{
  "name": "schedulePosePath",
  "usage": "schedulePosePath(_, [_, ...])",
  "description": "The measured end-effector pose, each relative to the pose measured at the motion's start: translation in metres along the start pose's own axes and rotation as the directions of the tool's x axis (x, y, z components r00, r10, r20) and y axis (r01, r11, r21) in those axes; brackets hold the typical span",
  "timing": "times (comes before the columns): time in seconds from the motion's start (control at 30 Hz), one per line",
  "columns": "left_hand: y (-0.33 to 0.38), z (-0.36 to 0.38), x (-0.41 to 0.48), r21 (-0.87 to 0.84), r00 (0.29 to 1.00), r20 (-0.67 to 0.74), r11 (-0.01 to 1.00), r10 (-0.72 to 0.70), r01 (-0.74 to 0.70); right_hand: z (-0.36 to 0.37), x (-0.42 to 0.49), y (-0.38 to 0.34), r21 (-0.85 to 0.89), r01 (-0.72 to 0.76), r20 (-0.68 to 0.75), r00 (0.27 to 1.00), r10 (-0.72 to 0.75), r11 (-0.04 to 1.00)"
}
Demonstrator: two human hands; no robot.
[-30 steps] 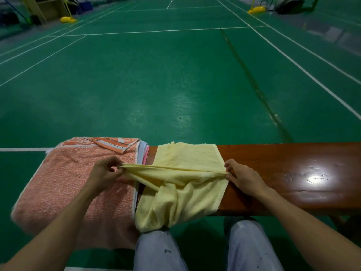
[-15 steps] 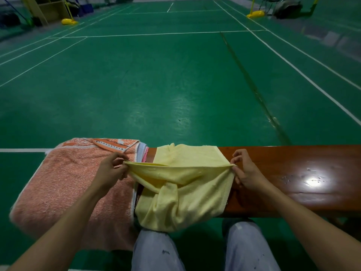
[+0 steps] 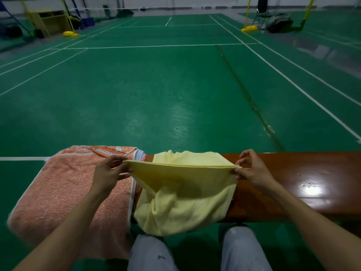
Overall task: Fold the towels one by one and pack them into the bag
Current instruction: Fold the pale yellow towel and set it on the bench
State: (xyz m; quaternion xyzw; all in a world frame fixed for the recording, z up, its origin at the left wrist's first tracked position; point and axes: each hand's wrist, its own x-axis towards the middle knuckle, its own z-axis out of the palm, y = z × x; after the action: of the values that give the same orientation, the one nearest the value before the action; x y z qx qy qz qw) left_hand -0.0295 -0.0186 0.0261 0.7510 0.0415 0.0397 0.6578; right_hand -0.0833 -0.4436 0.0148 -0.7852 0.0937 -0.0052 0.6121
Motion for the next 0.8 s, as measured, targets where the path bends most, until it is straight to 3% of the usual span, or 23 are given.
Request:
schedulePosePath(0.23, [0.016, 0.024, 0.005, -0.222, 1.000, -0.006, 0.975, -0.009, 0.008, -0.018, 0.006, -0.022, 0.093, 0.105, -0.164, 0.982, -0.089, 0.990])
schedulePosePath(0.47, [0.010, 0.059, 0.054, -0.243, 1.000, -0.019, 0.970, -0.007, 0.002, -0.042, 0.047, -0.039, -0.033, 0.144, -0.227, 0.963, -0.148, 0.989])
schedulePosePath(0.8, [0.010, 0.129, 0.173, -0.306, 0.998, -0.057, 0.952, -0.009, -0.009, -0.059, 0.179, -0.057, -0.190, 0.141, -0.352, 0.914, -0.202, 0.972])
